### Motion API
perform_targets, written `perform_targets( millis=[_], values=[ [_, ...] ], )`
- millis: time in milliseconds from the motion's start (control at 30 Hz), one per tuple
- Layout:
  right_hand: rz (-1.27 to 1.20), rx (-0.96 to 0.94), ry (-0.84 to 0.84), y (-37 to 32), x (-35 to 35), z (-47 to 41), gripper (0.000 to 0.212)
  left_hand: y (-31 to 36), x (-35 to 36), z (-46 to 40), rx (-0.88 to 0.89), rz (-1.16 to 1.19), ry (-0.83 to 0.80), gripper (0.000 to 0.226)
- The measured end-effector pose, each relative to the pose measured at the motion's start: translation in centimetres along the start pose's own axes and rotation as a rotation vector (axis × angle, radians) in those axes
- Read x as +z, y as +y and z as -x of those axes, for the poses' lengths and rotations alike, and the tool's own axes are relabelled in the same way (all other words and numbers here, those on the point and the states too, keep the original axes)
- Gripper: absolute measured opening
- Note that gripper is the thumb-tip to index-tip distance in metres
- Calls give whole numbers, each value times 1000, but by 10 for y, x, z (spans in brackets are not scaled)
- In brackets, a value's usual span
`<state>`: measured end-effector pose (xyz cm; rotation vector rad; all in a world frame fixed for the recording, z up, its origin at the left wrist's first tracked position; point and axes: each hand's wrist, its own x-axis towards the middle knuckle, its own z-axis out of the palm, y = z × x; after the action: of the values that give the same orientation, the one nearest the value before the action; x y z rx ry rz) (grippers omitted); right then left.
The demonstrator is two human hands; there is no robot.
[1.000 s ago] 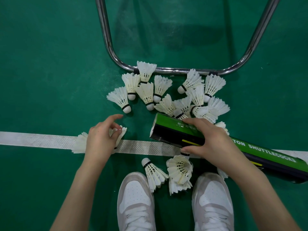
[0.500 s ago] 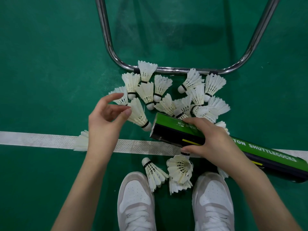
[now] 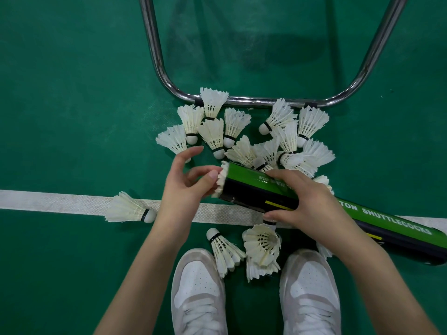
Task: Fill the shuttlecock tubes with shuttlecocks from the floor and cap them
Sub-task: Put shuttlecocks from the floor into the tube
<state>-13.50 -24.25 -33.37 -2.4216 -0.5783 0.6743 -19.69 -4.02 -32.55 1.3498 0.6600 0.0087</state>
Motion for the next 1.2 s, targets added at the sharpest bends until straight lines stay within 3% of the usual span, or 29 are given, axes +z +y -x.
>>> perform_targets(
  millis=[300, 867, 1200],
  values=[
    [-5, -1, -7, 0, 0, -1, 71, -4, 8, 3, -22, -93, -116, 29],
    [12, -16, 6, 1, 2, -1, 70, -11, 21, 5, 42, -269, -313, 61],
    [42, -30, -10, 1, 2, -1, 71, -16, 22, 3, 96, -313, -328, 60]
  ],
)
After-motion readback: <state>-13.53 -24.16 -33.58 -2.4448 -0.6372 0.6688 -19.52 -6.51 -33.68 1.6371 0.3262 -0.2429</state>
